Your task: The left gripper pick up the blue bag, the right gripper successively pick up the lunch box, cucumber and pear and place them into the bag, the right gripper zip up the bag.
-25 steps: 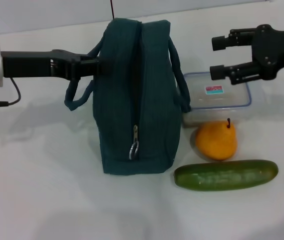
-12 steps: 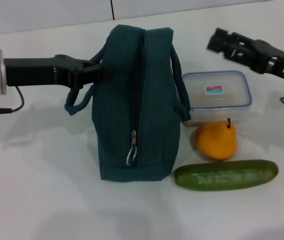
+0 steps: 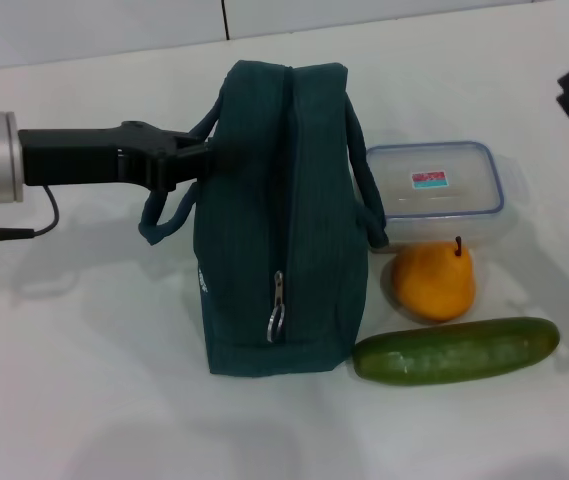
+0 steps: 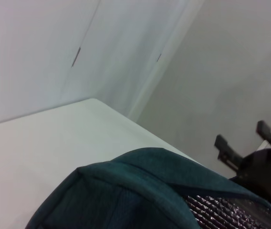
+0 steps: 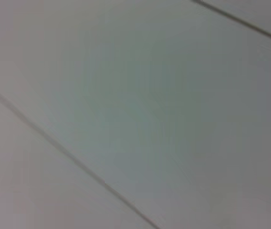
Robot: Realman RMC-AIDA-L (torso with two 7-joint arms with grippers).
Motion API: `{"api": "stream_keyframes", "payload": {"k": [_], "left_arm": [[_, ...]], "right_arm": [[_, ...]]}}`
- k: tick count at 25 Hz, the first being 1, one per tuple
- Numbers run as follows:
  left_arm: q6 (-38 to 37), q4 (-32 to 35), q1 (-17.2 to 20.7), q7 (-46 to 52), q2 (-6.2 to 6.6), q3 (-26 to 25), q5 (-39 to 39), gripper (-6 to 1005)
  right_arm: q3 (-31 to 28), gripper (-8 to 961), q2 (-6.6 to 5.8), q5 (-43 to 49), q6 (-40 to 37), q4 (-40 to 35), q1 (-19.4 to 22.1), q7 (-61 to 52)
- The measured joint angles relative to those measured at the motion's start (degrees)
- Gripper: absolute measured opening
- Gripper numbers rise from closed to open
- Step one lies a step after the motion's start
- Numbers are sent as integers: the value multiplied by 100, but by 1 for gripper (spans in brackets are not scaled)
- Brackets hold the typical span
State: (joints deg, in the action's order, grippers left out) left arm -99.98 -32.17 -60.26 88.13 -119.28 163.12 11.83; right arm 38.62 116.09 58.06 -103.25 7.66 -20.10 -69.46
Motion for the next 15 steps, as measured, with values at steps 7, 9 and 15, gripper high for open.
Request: {"api": "stream_keyframes", "payload": {"k": [7,9,15], "left_arm": [[10,19,55,23,-14,0,-79,48],[11,45,81,21,-17,0,-114,47],[14,53,51,34,-17,0,-335,46]], "right_arm": [[-171,807,9,-174,267,437,247,-204],[-246,807,-4,-186,440,426,365,-435],[-295,808,-18,-182,1123,403,481,-1127]]}}
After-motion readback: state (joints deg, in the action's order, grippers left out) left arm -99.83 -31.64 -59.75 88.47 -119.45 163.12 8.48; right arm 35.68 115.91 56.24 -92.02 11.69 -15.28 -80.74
